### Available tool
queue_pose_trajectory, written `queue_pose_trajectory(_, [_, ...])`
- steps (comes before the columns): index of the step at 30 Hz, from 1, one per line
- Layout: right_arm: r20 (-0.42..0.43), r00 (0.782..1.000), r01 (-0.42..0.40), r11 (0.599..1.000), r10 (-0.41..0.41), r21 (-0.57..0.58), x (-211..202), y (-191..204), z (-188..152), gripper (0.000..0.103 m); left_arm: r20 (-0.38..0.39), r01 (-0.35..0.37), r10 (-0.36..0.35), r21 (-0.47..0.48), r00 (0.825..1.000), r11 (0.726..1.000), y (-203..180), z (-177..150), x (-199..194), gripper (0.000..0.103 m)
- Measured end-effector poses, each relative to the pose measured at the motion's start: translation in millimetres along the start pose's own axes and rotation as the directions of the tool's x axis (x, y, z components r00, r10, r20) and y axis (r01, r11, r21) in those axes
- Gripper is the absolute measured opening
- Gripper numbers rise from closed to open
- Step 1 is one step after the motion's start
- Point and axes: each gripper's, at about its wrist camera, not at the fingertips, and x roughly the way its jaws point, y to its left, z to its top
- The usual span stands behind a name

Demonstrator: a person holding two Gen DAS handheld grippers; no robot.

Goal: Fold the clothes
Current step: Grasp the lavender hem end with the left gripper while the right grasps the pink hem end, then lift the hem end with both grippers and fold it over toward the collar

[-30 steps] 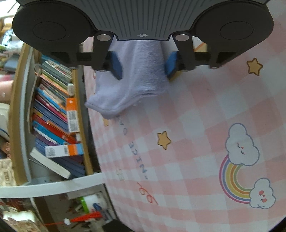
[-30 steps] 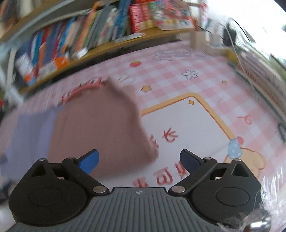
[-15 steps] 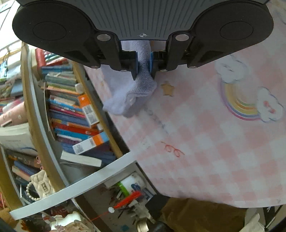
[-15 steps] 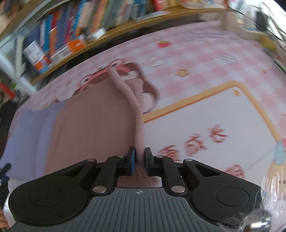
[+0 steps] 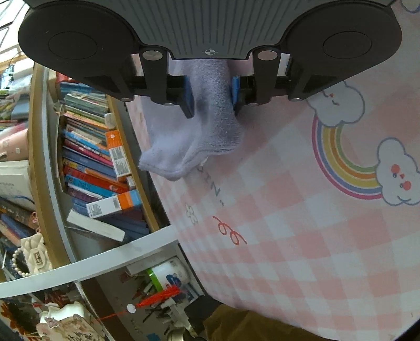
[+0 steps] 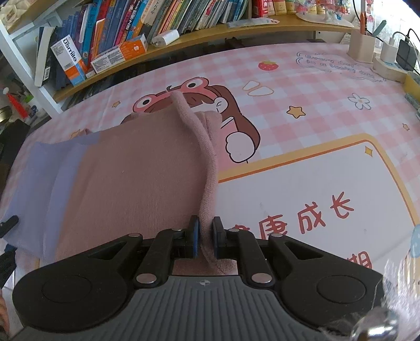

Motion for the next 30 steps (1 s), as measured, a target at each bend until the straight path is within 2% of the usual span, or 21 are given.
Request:
queue_pose_trajectory(5, [-0.004, 1.0, -0.016, 1.0, 0.016, -0.011, 1, -2, 0, 0.01, 0.013, -0.025, 0.024, 0.047, 1.0, 0.999, -8, -2, -5, 0.01])
queue_pose_trajectory(13, [-0.002, 0.995, -0.104, 0.994, 0.104, 0.029, 4, -18, -1, 0.01, 0.094, -0.011, -0.003, 0.152, 0.996, 0.988, -45, -14, -23, 0.008])
queue_pose_trajectory(17, [-0.017, 0.986, -0.168, 0.985, 0.169, 0.025, 6, -28, 2, 0.01, 0.149, 0.008, -0.052, 0.281, 0.987, 0.96, -84, -34, -36, 0.008])
queue_pose_trajectory(19, [-0.03, 0.978, -0.206, 0.978, 0.206, 0.022, 8, -35, 3, 0.01, 0.17, 0.002, -0.067, 0.358, 0.983, 0.934, -108, -50, -42, 0.008])
queue_pose_trajectory(22, [-0.059, 0.962, -0.266, 0.964, 0.267, 0.027, 11, -46, 8, 0.01, 0.186, -0.014, -0.087, 0.482, 0.979, 0.876, -142, -82, -49, 0.008])
queue_pose_trajectory(24, [-0.077, 0.95, -0.303, 0.953, 0.303, 0.021, 14, -51, 11, 0.01, 0.188, -0.034, -0.091, 0.574, 0.978, 0.818, -163, -110, -52, 0.008])
queue_pose_trajectory(26, [-0.095, 0.937, -0.336, 0.942, 0.336, 0.009, 16, -56, 14, 0.01, 0.179, -0.054, -0.092, 0.673, 0.98, 0.738, -182, -142, -51, 0.008])
queue_pose_trajectory(27, [-0.105, 0.93, -0.353, 0.936, 0.351, 0.003, 17, -58, 16, 0.01, 0.171, -0.063, -0.089, 0.721, 0.981, 0.69, -190, -159, -50, 0.008])
queue_pose_trajectory(29, [-0.123, 0.916, -0.385, 0.923, 0.382, -0.001, 20, -63, 19, 0.01, 0.15, -0.087, -0.063, 0.814, 0.987, 0.574, -203, -196, -43, 0.009])
queue_pose_trajectory(30, [-0.133, 0.908, -0.401, 0.916, 0.398, 0.0, 21, -66, 21, 0.011, 0.13, -0.092, -0.032, 0.84, 0.991, 0.535, -206, -212, -36, 0.009])
